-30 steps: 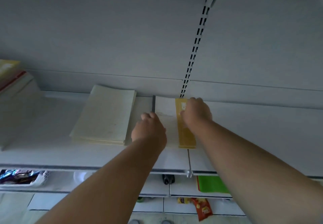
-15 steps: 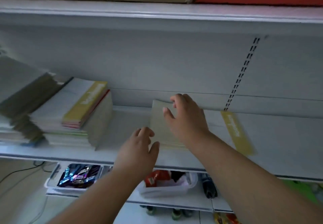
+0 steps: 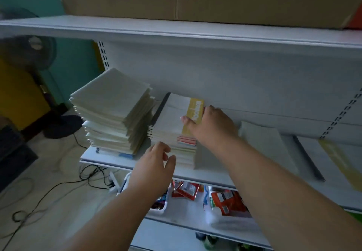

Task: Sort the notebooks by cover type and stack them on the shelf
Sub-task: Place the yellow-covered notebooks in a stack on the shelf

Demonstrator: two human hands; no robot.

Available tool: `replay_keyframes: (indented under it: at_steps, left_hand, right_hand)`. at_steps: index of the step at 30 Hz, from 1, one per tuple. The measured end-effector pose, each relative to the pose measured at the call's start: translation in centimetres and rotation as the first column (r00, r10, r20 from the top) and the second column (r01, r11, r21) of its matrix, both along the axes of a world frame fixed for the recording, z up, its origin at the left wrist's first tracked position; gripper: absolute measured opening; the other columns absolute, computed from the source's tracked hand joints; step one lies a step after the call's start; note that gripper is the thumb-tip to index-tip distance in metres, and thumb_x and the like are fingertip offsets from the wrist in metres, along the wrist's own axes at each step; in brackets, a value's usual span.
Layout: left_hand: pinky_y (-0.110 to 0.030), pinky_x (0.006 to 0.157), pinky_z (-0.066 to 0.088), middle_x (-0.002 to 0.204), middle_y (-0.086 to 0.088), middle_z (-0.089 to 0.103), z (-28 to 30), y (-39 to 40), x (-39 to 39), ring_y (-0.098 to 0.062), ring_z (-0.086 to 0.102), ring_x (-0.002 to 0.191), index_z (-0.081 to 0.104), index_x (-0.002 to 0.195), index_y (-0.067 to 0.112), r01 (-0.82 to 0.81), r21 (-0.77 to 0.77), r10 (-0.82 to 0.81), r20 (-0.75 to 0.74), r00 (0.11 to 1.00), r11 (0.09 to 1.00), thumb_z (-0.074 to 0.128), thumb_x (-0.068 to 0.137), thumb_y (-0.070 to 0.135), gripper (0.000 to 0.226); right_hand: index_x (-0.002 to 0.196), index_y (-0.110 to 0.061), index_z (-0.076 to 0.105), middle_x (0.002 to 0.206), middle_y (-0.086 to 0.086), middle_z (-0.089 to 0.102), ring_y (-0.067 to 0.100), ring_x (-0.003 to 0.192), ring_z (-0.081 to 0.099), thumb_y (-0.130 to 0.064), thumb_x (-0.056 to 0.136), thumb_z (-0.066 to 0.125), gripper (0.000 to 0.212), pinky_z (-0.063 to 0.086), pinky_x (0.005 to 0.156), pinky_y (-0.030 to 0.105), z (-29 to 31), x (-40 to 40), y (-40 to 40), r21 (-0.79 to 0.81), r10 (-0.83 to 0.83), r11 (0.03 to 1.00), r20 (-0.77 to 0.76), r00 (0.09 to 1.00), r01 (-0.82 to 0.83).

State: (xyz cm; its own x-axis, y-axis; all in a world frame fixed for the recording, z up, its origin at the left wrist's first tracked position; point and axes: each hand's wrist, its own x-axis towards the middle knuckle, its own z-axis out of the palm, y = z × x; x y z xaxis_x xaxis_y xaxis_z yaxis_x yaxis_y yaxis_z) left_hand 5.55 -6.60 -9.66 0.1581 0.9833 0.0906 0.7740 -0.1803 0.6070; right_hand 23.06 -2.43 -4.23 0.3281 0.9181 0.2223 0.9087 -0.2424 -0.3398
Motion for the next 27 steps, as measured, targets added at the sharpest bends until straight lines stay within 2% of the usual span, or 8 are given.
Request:
replay_keyframes:
  at_steps: [4, 7, 11, 15, 18, 21, 23, 27]
  left_hand:
    - [-0.025, 0.062, 0.042, 0.099, 0.017, 0.058, 0.0, 0.6, -2.0, -0.003, 0.059, 0.076, 0.05, 0.118, 0.031, -0.043, -0.043, 0.047, 0.1, 0.994, 0.998, 0.051, 0.097, 0.043, 0.025]
    - [-0.039, 0.07, 0.057, 0.097, 0.014, 0.063, 1.2, 1.4, -2.7, -0.01, 0.069, 0.07, 0.046, 0.119, 0.03, -0.135, -0.111, 0.165, 0.329, 0.93, 0.985, 0.051, 0.097, 0.047, 0.028]
    - [-0.043, 0.061, 0.062, 0.099, -0.006, 0.069, 2.4, 1.9, -2.2, -0.022, 0.074, 0.065, 0.049, 0.123, 0.019, -0.099, -0.427, 0.366, 0.606, 0.706, 0.899, 0.054, 0.099, 0.041, 0.032]
    - [-0.035, 0.057, 0.055, 0.103, -0.013, 0.064, 3.5, 1.0, -2.1, -0.029, 0.069, 0.069, 0.051, 0.118, 0.013, -0.073, -0.506, 0.48, 0.751, 0.453, 0.86, 0.053, 0.098, 0.007, 0.021]
    - [-0.035, 0.059, 0.051, 0.102, -0.008, 0.062, 3.4, 0.8, -3.0, -0.025, 0.061, 0.075, 0.05, 0.116, 0.021, -0.144, -0.475, 0.483, 0.744, 0.461, 0.868, 0.051, 0.096, 0.001, 0.027]
    - [-0.032, 0.053, 0.048, 0.103, -0.004, 0.066, 2.3, -0.3, -2.9, -0.024, 0.064, 0.08, 0.052, 0.119, 0.025, -0.107, -0.438, 0.422, 0.727, 0.541, 0.892, 0.051, 0.097, 0.004, 0.03]
    - [-0.031, 0.056, 0.05, 0.102, 0.002, 0.069, 1.8, -1.1, -2.5, -0.021, 0.068, 0.084, 0.052, 0.119, 0.029, -0.076, -0.42, 0.381, 0.713, 0.588, 0.904, 0.051, 0.098, 0.007, 0.03]
    - [-0.041, 0.062, 0.059, 0.096, 0.01, 0.073, 2.0, -1.5, -2.6, -0.017, 0.071, 0.083, 0.053, 0.106, 0.039, -0.086, -0.303, 0.286, 0.714, 0.639, 0.949, 0.052, 0.098, 0.009, 0.03]
  right_hand:
    - [0.109, -0.008, 0.065, 0.114, 0.016, 0.068, 0.035, 0.105, 0.063, -0.061, 0.091, 0.053, 0.057, 0.044, 0.076, 0.033, -1.3, -0.1, 1.1, -0.198, -0.079, 0.978, -0.058, 0.995, 0.067]
    - [0.104, -0.008, 0.063, 0.108, 0.016, 0.067, 0.035, 0.105, 0.063, -0.036, 0.097, 0.052, 0.031, 0.043, 0.075, 0.034, -0.6, 0.6, -0.1, -0.099, -0.141, 0.986, -0.058, 0.988, 0.135]
    - [0.075, -0.015, 0.056, 0.07, -0.001, 0.058, 0.024, 0.071, 0.055, -0.027, 0.094, 0.059, 0.023, 0.037, 0.06, 0.031, -0.3, -0.7, -2.7, 0.086, -0.023, 0.994, -0.497, 0.868, 0.075]
    - [0.068, -0.009, 0.055, 0.058, 0.0, 0.053, 0.017, 0.057, 0.047, -0.047, 0.092, 0.062, 0.045, 0.035, 0.056, 0.029, 0.0, -2.6, -3.8, 0.082, 0.029, 0.996, -0.583, 0.812, 0.023]
    - [0.06, -0.011, 0.047, 0.055, 0.007, 0.047, 0.028, 0.059, 0.053, -0.068, 0.089, 0.049, 0.064, 0.033, 0.053, 0.031, 0.9, -1.7, -1.3, 0.04, -0.135, 0.985, -0.447, 0.884, 0.17]
    - [0.096, -0.01, 0.064, 0.093, 0.013, 0.067, 0.033, 0.095, 0.066, -0.077, 0.08, 0.055, 0.069, 0.039, 0.065, 0.031, 0.0, -0.8, 0.7, -0.148, -0.233, 0.968, -0.236, 0.944, 0.202]
    - [0.101, -0.007, 0.066, 0.111, 0.016, 0.068, 0.034, 0.106, 0.064, -0.069, 0.084, 0.059, 0.064, 0.04, 0.071, 0.03, -0.8, -0.5, 1.0, -0.244, -0.22, 0.954, -0.164, 0.962, 0.176]
    - [0.077, -0.013, 0.055, 0.089, 0.018, 0.064, 0.036, 0.091, 0.063, -0.039, 0.092, 0.06, 0.031, 0.036, 0.068, 0.028, -0.9, 0.9, 0.5, -0.187, -0.234, 0.96, -0.138, 0.962, 0.207]
